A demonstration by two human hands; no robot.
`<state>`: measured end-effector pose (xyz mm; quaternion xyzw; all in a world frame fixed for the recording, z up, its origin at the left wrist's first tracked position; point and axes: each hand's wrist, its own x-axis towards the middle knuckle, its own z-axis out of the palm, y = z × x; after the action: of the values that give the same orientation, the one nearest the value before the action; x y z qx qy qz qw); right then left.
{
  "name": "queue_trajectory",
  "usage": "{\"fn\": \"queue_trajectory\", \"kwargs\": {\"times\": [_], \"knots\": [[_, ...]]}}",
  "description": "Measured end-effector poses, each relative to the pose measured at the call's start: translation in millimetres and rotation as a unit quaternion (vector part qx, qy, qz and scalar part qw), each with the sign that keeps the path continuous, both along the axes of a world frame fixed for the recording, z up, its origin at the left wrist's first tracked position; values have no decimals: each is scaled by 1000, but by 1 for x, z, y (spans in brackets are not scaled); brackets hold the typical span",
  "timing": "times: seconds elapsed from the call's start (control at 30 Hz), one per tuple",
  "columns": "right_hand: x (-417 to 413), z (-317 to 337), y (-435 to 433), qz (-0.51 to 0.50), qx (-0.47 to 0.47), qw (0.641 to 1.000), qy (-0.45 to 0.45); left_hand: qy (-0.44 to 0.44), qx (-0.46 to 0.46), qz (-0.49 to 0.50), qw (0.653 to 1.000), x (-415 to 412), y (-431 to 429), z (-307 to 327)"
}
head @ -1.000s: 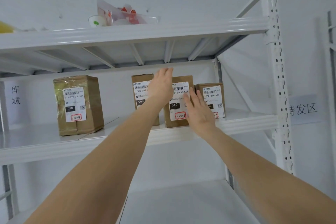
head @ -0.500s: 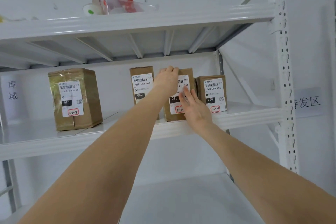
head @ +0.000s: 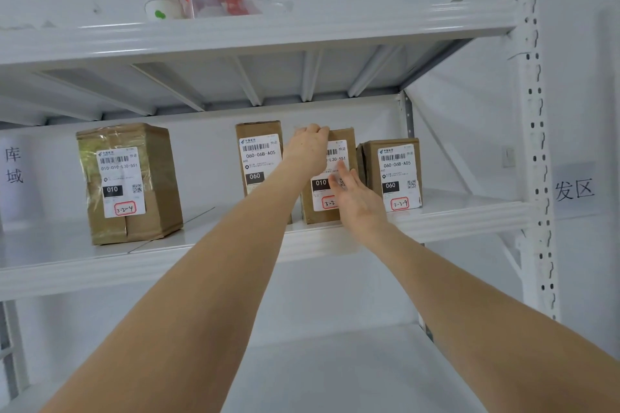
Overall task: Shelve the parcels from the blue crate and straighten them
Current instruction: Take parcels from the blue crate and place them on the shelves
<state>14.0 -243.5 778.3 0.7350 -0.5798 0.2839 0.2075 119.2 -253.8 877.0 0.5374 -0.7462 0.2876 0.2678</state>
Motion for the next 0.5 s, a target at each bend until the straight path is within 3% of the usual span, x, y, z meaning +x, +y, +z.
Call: {"fn": "queue_trajectory", "kwargs": {"times": [0.5], "knots": [[1,3,-12,-12,-9,1000,5,7,-9,-12,1000,1,-16,2]]}}
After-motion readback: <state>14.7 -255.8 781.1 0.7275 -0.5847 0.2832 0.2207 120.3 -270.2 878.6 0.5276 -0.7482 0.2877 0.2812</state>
